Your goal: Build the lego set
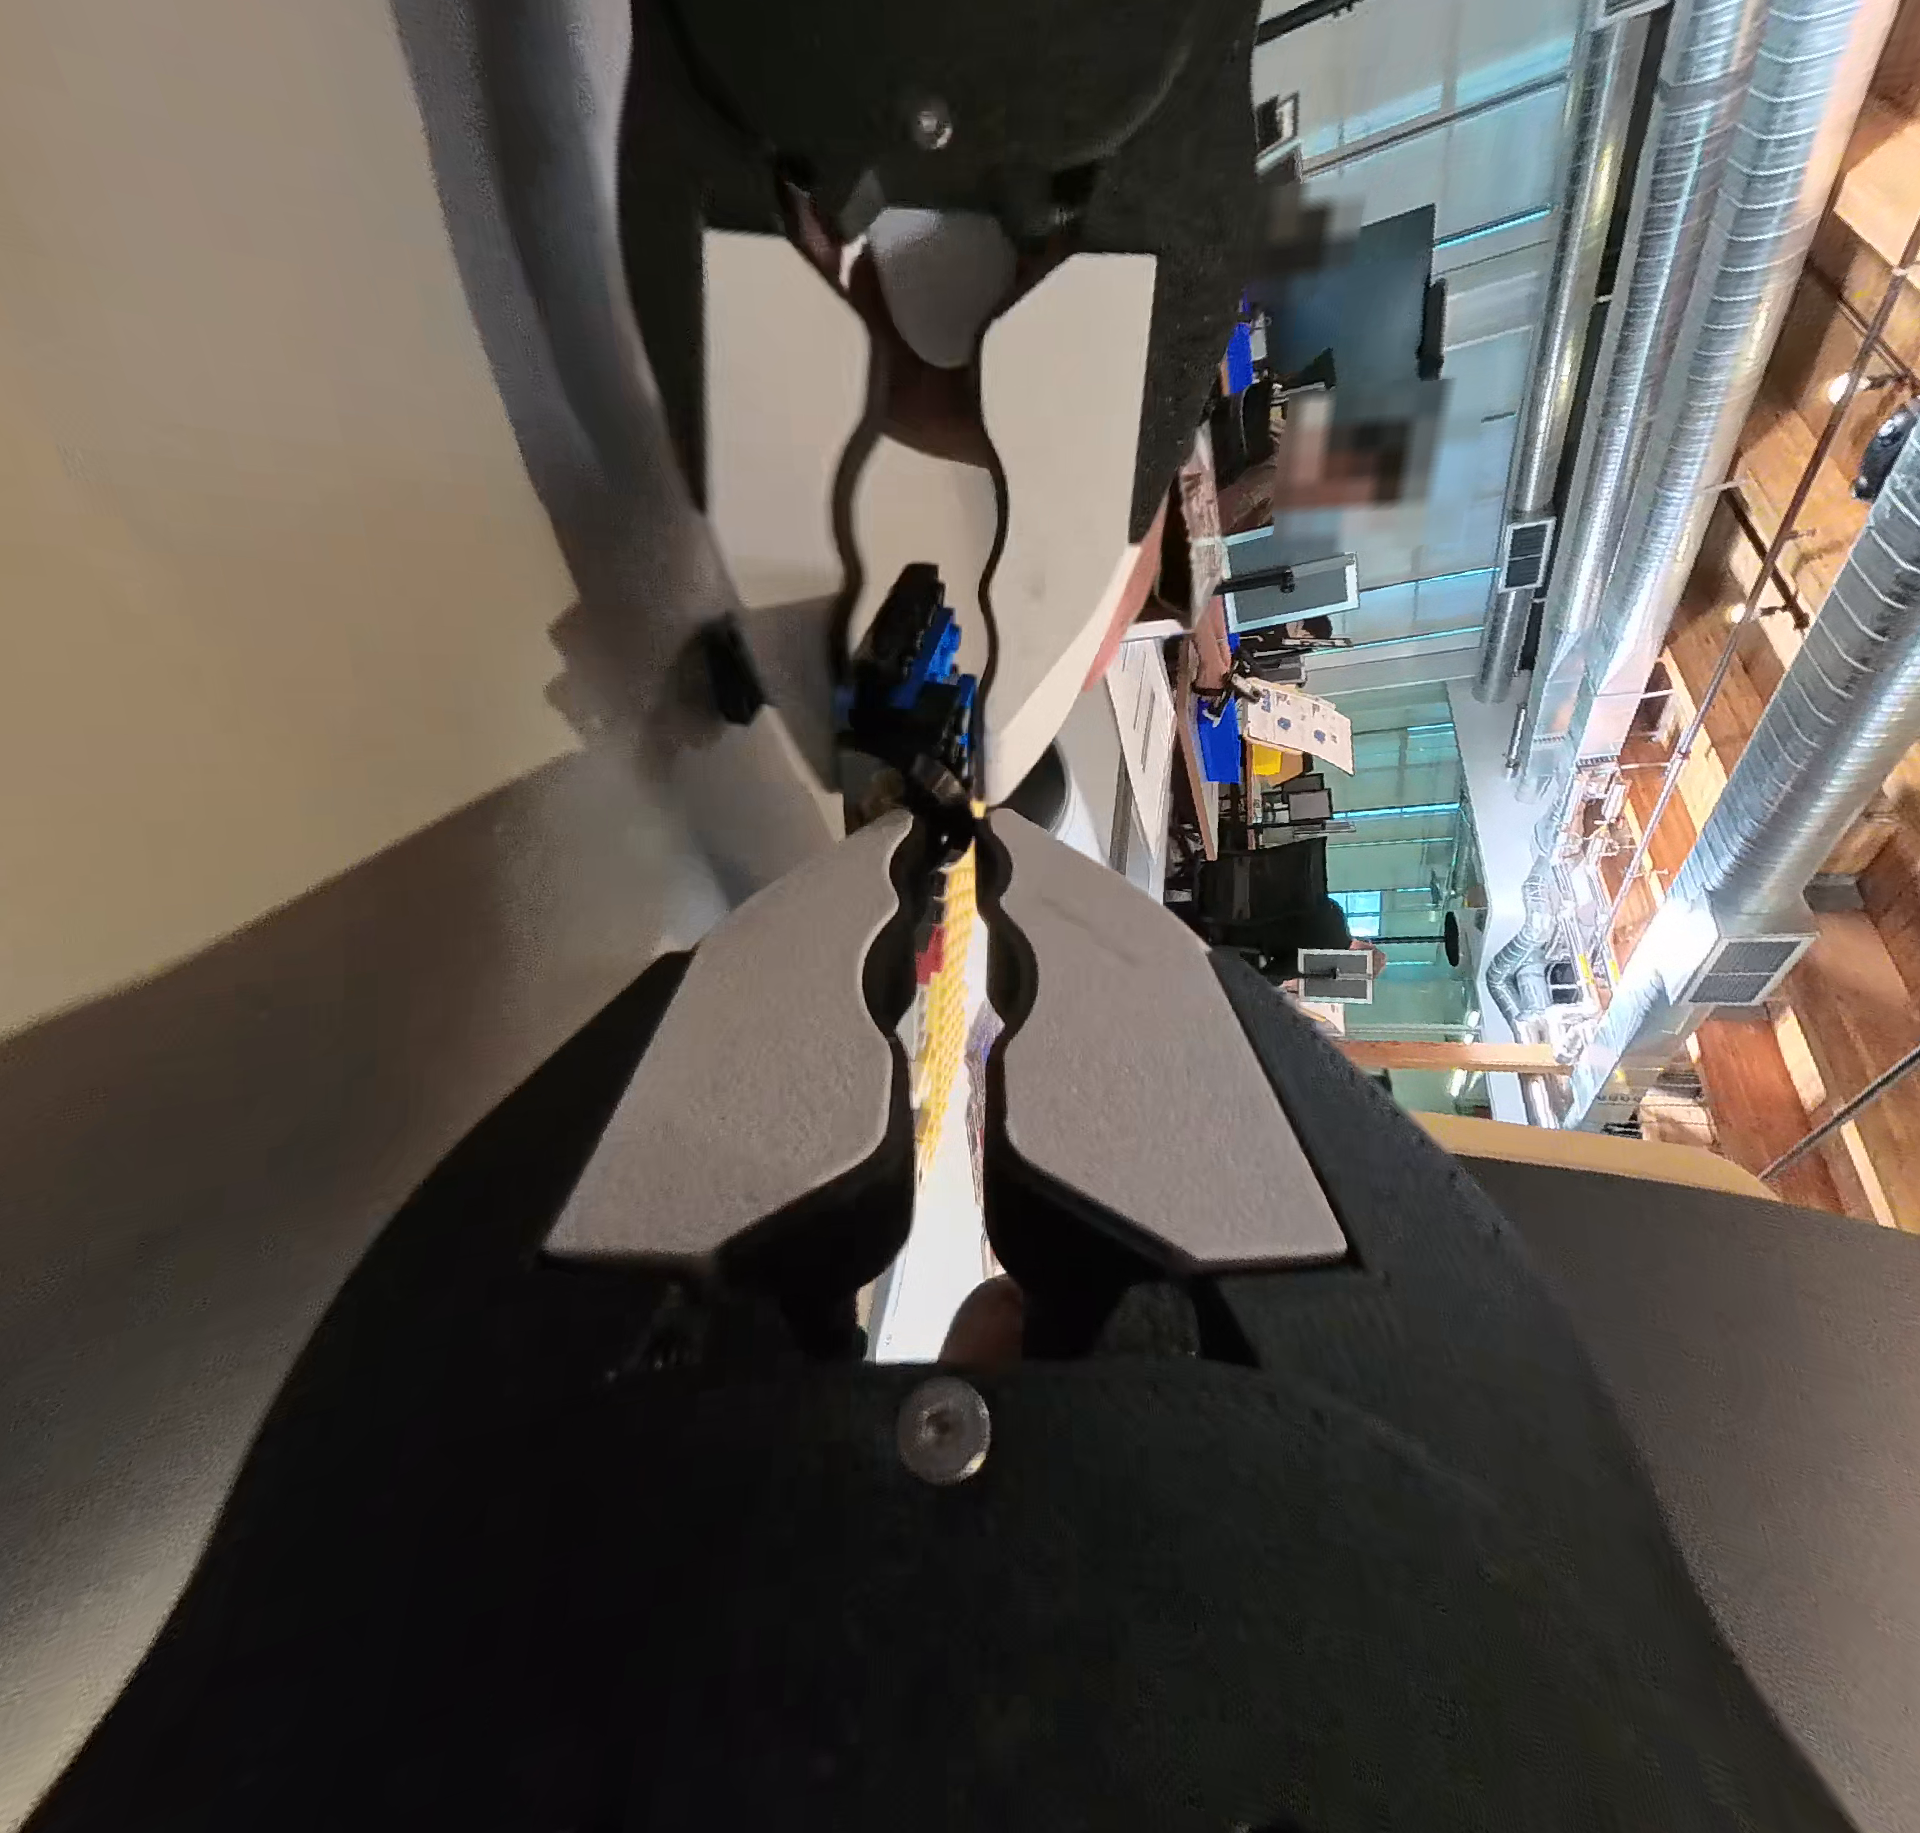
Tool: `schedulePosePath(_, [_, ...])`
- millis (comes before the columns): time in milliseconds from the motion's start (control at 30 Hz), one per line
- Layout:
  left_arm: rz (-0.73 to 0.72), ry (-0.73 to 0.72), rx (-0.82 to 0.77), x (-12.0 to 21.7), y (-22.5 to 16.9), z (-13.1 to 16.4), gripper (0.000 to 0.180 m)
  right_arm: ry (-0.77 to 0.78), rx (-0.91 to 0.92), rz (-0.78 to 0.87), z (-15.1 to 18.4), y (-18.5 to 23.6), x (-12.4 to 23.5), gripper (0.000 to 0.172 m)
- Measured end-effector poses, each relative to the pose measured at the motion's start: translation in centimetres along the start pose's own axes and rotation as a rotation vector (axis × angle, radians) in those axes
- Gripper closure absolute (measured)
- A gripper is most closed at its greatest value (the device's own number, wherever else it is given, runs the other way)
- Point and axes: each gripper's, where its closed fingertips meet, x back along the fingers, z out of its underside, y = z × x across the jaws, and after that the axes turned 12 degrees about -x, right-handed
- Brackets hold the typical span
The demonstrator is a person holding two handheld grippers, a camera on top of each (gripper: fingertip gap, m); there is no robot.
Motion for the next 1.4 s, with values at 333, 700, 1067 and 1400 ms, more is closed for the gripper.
schedulePosePath(333, [0.095,-0.037,0.157,-0.4,2.3,-1.7,0.157,0.019,-0.222,0.107,0.0,-2.8,2.6,0.143])
schedulePosePath(700, [0.228,-0.110,0.491,0.0,5.2,-1.8,0.158,0.081,-0.580,0.160,0.5,-5.0,4.8,0.128])
schedulePosePath(1067, [0.329,-0.173,0.504,-0.3,6.5,-2.2,0.158,0.010,-0.651,0.072,-0.7,-6.4,4.0,0.126])
schedulePosePath(1400, [0.363,-0.356,0.464,0.9,6.3,-3.8,0.158,-0.155,-0.689,-0.080,-1.9,-4.9,3.1,0.132])
